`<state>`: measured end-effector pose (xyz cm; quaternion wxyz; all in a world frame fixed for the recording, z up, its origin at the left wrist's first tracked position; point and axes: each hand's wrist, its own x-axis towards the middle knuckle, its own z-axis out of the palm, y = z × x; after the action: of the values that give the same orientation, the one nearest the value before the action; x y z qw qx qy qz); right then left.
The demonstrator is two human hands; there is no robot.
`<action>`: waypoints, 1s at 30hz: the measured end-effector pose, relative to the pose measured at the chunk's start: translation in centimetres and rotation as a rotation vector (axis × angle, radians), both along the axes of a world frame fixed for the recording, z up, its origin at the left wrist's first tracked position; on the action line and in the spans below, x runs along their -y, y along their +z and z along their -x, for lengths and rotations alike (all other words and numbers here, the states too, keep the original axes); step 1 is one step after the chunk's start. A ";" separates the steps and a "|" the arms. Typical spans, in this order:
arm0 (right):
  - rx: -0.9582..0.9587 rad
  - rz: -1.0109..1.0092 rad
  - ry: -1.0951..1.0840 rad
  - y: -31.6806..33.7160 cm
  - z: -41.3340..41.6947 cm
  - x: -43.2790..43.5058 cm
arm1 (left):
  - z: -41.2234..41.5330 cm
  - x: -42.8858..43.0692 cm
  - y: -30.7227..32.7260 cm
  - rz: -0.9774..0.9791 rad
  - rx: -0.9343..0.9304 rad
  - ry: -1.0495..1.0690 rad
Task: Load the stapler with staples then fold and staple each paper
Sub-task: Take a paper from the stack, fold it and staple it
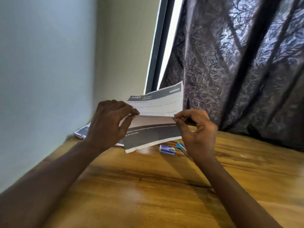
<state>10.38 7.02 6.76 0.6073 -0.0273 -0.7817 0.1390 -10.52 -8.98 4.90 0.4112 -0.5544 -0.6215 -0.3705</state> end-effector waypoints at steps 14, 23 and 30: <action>0.095 0.149 -0.186 -4.1 -21.0 -6.1 | -17.0 -6.2 -0.8 0.124 -0.603 -0.166; 0.397 0.560 -0.335 -6.5 -25.2 -9.6 | -21.9 -11.9 -3.3 0.651 -0.199 -0.376; 0.657 0.560 -0.297 -6.5 -23.7 -10.3 | -21.7 -13.1 -4.1 0.771 0.090 -0.530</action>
<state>34.07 17.29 0.30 0.3099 -0.3451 -0.8527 0.2405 11.21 4.16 0.75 0.0392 -0.7898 -0.5678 -0.2287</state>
